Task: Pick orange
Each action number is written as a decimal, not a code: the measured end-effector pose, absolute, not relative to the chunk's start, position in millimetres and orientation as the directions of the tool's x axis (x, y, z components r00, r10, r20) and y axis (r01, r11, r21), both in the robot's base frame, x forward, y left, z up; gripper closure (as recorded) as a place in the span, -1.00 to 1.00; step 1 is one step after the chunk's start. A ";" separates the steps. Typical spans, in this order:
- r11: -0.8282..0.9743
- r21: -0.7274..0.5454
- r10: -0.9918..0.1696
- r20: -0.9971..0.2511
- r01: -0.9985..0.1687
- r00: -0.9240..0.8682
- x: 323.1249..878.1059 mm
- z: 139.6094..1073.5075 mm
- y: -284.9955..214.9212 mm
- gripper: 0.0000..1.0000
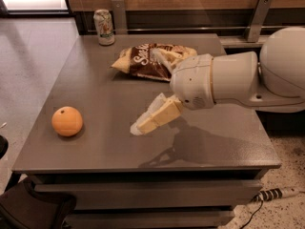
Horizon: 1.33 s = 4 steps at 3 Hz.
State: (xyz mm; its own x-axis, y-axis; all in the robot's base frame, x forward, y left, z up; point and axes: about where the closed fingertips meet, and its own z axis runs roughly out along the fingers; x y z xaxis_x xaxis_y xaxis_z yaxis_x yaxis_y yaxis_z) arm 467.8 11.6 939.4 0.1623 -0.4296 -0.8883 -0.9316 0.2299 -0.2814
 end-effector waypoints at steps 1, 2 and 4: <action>0.200 -0.255 -0.352 -0.920 -0.946 0.173 468.1 926.1 44.2 -1.00; 0.163 -0.219 -0.304 -0.939 -0.962 0.162 468.5 910.0 73.0 -1.00; 0.083 -0.195 -0.353 -0.923 -0.977 0.154 462.7 885.3 120.1 -1.00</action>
Offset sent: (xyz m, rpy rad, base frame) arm 0.0037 0.0942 -0.0519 0.1745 0.0870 0.1588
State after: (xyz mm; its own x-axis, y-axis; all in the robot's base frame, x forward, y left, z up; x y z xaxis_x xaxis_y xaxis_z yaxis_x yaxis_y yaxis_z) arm 462.7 120.1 885.3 0.1539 -0.3535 -0.9227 -0.9774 0.0826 -0.1946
